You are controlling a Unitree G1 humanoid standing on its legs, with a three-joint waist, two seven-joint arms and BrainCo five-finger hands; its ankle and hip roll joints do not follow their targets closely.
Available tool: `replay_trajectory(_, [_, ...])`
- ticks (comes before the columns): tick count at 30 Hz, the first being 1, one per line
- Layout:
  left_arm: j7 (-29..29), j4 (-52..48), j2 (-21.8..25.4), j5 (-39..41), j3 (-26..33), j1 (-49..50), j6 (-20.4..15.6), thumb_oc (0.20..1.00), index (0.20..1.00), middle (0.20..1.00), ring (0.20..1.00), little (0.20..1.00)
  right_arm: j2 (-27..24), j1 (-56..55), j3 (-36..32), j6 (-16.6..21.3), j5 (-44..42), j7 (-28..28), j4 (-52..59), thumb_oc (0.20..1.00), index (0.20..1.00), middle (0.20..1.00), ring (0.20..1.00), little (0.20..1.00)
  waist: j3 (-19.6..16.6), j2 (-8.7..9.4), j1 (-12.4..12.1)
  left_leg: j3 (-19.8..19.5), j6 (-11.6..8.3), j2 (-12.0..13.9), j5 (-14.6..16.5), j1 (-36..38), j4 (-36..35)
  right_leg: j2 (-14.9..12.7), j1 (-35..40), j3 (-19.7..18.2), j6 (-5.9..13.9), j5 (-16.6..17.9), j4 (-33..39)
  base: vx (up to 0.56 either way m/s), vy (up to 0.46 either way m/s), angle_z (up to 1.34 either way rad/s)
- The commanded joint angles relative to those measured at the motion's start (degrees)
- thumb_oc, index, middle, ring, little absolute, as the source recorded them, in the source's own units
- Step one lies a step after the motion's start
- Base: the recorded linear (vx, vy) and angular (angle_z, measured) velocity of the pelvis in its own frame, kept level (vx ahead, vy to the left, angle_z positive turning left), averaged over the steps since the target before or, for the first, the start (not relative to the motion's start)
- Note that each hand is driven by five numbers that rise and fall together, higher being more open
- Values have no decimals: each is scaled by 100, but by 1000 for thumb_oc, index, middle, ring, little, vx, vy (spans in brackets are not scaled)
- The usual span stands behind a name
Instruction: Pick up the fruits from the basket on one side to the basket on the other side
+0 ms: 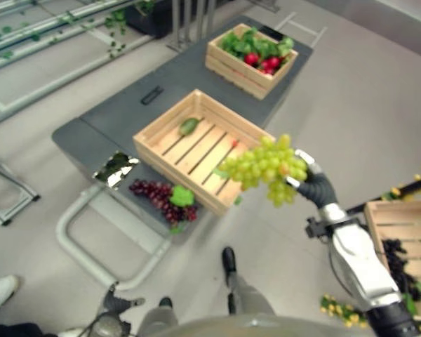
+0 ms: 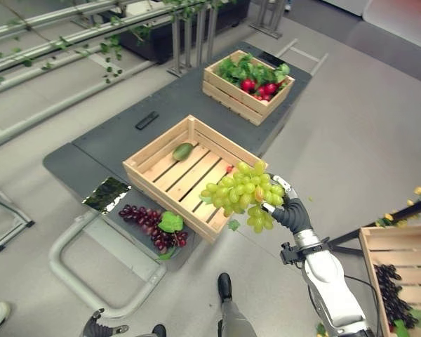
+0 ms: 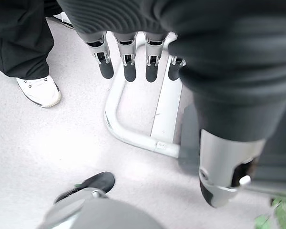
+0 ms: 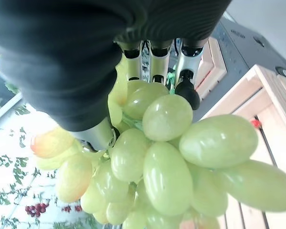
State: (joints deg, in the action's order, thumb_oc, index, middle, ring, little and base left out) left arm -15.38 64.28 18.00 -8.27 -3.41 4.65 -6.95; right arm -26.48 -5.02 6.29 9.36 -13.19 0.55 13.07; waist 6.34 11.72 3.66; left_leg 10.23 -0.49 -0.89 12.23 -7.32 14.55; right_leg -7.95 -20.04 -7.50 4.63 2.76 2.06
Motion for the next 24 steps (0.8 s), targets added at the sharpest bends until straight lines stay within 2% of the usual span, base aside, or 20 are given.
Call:
replay_trajectory(1, [-18, 77, -23, -83, 101, -396, -19, 1000, 1000, 1000, 1000, 1000, -346, 464, -642, 641, -398, 94, 631, 200, 200, 200, 200, 200, 276, -537, -225, -214, 30, 129, -984, -141, -1426, 228, 661, 600, 657, -4, -828, -143, 40, -41])
replay_trajectory(3, [40, 49, -24, 9, 130, -409, -21, 1000, 1000, 1000, 1000, 1000, -365, 355, -754, 628, -464, 70, 601, 200, 200, 200, 200, 200, 224, -589, -281, -2, 17, 250, -1057, -189, -1465, 219, 851, 772, 566, -296, -1010, -143, 28, -46])
replay_trajectory(4, [41, 49, -24, 9, 129, -410, -21, 1000, 1000, 1000, 1000, 1000, -365, 354, -755, 627, -464, 70, 602, 200, 200, 200, 200, 200, 218, -589, -284, 2, 17, 251, -1060, -195, -1466, 221, 844, 768, 566, -292, -1008, -145, -23, -54])
replay_trajectory(6, [121, -166, -18, 233, 163, -405, -93, 1000, 1000, 1000, 1000, 1000, -329, 322, -836, 610, -488, 104, 531, 200, 200, 200, 200, 200, 124, -621, -450, 368, -3, 445, -1133, -304, -1418, 92, 1211, 1063, 515, -665, -1181, -155, -56, -146])
replay_trajectory(8, [136, -184, -26, 417, 180, -442, -127, 1000, 1000, 1000, 1000, 1000, -311, 387, -830, 612, -519, 132, 489, 200, 200, 200, 200, 200, 71, -583, -589, 703, -38, 585, -1219, -449, -1307, 52, 1390, 1231, 506, -732, -1141, -116, -68, -221])
replay_trajectory(10, [166, -175, -38, 538, 170, -480, -131, 1000, 1000, 1000, 1000, 1000, -272, 397, -831, 628, -539, 125, 514, 200, 200, 200, 200, 200, 81, -555, -629, 920, -38, 634, -1237, -476, -1228, 100, 1446, 1377, 486, -867, -1241, -116, -93, -118])
replay_trajectory(11, [162, -227, -52, 552, 184, -455, -126, 1000, 1000, 1000, 1000, 1000, -276, 428, -807, 618, -544, 140, 518, 200, 200, 200, 200, 200, 66, -549, -719, 1094, -67, 713, -1211, -508, -1194, -34, 1593, 1694, 494, -862, -1028, -128, -156, -102])
replay_trajectory(12, [173, -263, -61, 622, 222, -434, -130, 1000, 1000, 1000, 1000, 1000, -276, 445, -811, 607, -552, 146, 519, 200, 200, 200, 200, 200, 70, -539, -730, 1185, -113, 760, -1255, -496, -1206, -5, 1578, 1799, 458, -856, -877, -89, -201, -96])
replay_trajectory(13, [167, -267, -84, 656, 218, -437, -152, 1000, 1000, 1000, 1000, 1000, -277, 418, -838, 613, -549, 145, 556, 200, 200, 200, 200, 200, 62, -535, -686, 1295, -144, 808, -1293, -488, -1175, 30, 1607, 1718, 456, -893, -760, 7, -222, -116])
replay_trajectory(14, [193, -368, -165, 684, 189, -413, -175, 1000, 1000, 1000, 1000, 1000, -306, 375, -901, 593, -544, 85, 587, 200, 200, 200, 200, 200, 62, -582, -636, 1303, -168, 871, -1317, -439, -1092, 108, 1611, 1642, 373, -983, -756, 19, -174, -97])
replay_trajectory(18, [203, -404, -316, 784, 123, -413, -219, 1000, 1000, 1000, 1000, 1000, -426, 304, -964, 592, -582, 8, 643, 200, 200, 200, 200, 200, 125, -735, -522, 1330, -270, 958, -1441, -387, -1077, 266, 1664, 1540, 255, -1033, -596, -11, -130, -31])
replay_trajectory(22, [203, -363, -501, 915, 19, -532, -234, 1000, 1000, 1000, 1000, 1000, -639, 299, -1083, 600, -593, -21, 646, 200, 200, 200, 200, 200, 248, -931, -466, 991, -450, 959, -1779, -494, -1276, 559, 1598, 1409, 83, -1063, -503, -76, -175, -18])
replay_trajectory(23, [205, -318, -587, 1010, 1, -539, -240, 1000, 1000, 1000, 1000, 1000, -648, 238, -1160, 609, -615, -13, 633, 200, 200, 200, 200, 200, 309, -957, -439, 713, -496, 887, -1812, -531, -1336, 652, 1592, 1362, 43, -1100, -479, -65, -183, -10])
replay_trajectory(24, [205, -316, -588, 1010, 1, -546, -241, 1000, 1000, 1000, 1000, 1000, -649, 241, -1164, 608, -615, -13, 634, 200, 200, 200, 200, 200, 302, -970, -445, 712, -497, 905, -1834, -558, -1334, 670, 1570, 1361, 36, -1069, -469, -58, -261, -12])
